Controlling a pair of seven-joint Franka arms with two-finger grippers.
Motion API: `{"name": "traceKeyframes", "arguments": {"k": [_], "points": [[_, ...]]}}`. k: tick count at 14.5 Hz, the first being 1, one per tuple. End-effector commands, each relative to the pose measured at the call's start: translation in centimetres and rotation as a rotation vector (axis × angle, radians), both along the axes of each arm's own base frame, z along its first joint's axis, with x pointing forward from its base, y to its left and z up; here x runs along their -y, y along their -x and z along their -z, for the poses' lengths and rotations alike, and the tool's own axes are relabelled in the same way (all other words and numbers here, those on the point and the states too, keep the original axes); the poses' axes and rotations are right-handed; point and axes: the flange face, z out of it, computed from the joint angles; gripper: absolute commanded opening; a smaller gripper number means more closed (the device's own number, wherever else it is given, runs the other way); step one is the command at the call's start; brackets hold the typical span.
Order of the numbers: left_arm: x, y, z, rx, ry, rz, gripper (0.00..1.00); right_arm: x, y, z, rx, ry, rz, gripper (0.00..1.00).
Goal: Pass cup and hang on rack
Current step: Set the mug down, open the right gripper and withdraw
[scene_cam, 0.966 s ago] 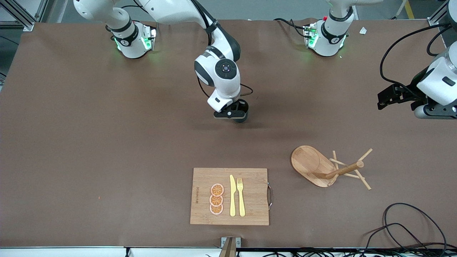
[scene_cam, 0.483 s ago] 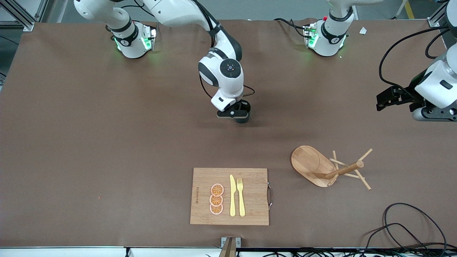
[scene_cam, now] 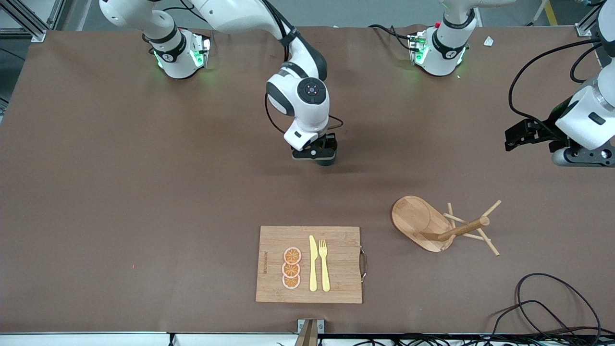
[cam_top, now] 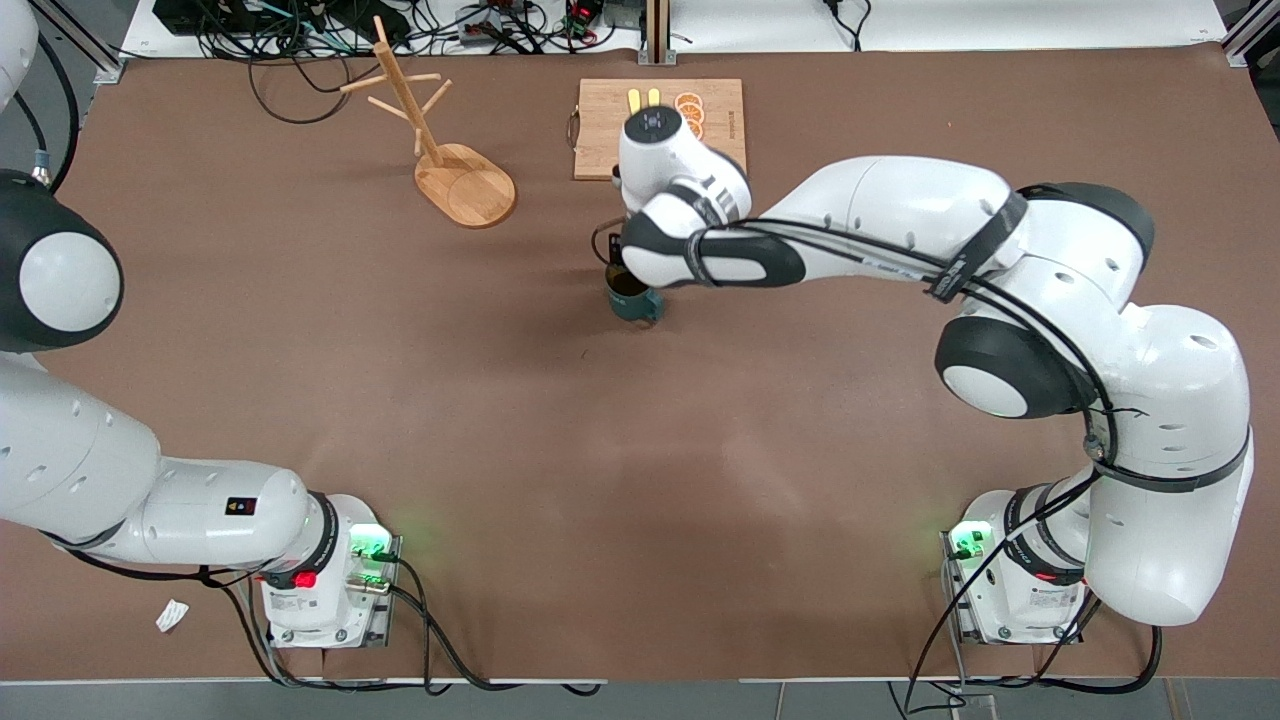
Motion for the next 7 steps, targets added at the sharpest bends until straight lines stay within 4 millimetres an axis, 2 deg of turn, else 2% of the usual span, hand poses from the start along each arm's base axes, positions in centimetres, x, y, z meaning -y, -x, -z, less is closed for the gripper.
{"name": "traceKeyframes", "arguments": {"k": [1, 3, 4, 7], "points": [[0.1, 0.3, -0.2, -0.006, -0.019, -0.005, 1.0, 1.5, -1.1, -5.7, -0.03, -0.013, -0.023, 1.0], [0.8, 0.3, -0.2, -0.004, -0.019, -0.033, 1.0, 3.0, -2.3, -9.0, -0.031, -0.044, -0.043, 1.0], [1.4, 0.5, -0.5, 0.002, -0.019, -0.048, 1.0, 4.7, -3.4, -10.2, -0.04, -0.042, -0.055, 1.0], [4.9, 1.5, -0.8, -0.006, -0.02, -0.073, 1.0, 12.8, -7.9, -13.8, -0.1, -0.026, -0.13, 1.0]]}}
